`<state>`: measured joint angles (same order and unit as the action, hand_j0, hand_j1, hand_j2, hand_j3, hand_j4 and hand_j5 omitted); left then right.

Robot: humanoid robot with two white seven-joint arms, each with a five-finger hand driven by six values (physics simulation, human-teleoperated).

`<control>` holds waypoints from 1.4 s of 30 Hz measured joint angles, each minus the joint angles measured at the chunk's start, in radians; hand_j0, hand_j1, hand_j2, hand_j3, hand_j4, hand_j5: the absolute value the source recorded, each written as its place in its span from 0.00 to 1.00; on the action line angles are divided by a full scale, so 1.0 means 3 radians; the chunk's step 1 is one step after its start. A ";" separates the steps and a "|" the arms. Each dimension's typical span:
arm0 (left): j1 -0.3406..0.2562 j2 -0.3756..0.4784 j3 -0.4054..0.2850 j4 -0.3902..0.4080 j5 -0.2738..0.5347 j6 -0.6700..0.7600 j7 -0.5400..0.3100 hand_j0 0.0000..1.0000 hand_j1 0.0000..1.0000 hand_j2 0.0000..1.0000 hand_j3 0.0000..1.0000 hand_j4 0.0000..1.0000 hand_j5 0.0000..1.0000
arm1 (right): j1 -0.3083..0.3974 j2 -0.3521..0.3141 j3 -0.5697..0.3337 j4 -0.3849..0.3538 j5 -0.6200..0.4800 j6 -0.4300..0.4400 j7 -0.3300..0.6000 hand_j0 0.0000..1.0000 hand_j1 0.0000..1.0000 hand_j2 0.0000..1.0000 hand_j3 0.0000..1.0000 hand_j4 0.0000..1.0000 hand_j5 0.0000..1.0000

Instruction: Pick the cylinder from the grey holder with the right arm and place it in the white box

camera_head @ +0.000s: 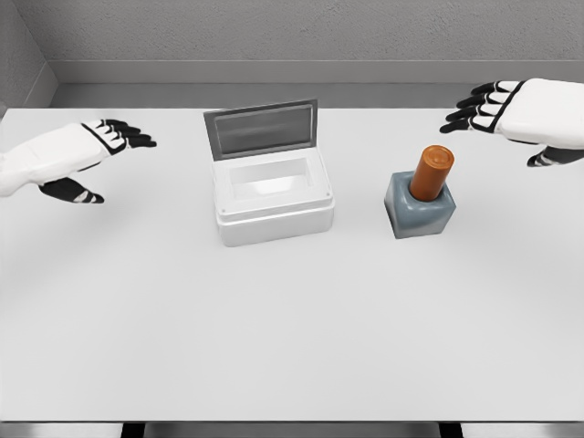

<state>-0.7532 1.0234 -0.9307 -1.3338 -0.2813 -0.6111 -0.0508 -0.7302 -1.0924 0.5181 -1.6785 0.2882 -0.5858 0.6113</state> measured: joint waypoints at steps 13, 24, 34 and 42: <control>-0.0061 -0.0029 -0.0053 0.0214 -0.0004 -0.0001 -0.0116 1.00 1.00 1.00 1.00 1.00 1.00 | -0.0189 0.0230 0.0275 0.0019 0.0050 -0.0002 0.0000 1.00 1.00 1.00 1.00 1.00 1.00; -0.0348 -0.0047 -0.0628 0.0272 0.1880 0.0130 -0.0915 1.00 1.00 1.00 1.00 1.00 1.00 | -0.0246 0.0486 0.0534 0.0166 0.0202 0.0006 0.0000 1.00 1.00 1.00 1.00 1.00 1.00; -0.0327 -0.0153 -0.0515 0.0417 0.2994 0.0164 -0.1833 1.00 1.00 1.00 1.00 1.00 1.00 | -0.0256 0.0633 0.0622 0.0321 0.0258 0.0001 0.0000 1.00 1.00 1.00 1.00 1.00 1.00; -0.0302 -0.0195 -0.0488 0.0607 0.3136 0.0032 -0.1865 1.00 1.00 1.00 1.00 1.00 1.00 | -0.0281 0.0724 0.0677 0.0493 0.0330 -0.0005 0.0000 1.00 1.00 1.00 1.00 1.00 1.00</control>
<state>-0.8437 0.9649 -1.0772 -1.1516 0.6595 -0.6016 -0.6104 -0.8145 -0.8752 0.7213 -1.5305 0.3873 -0.5873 0.6113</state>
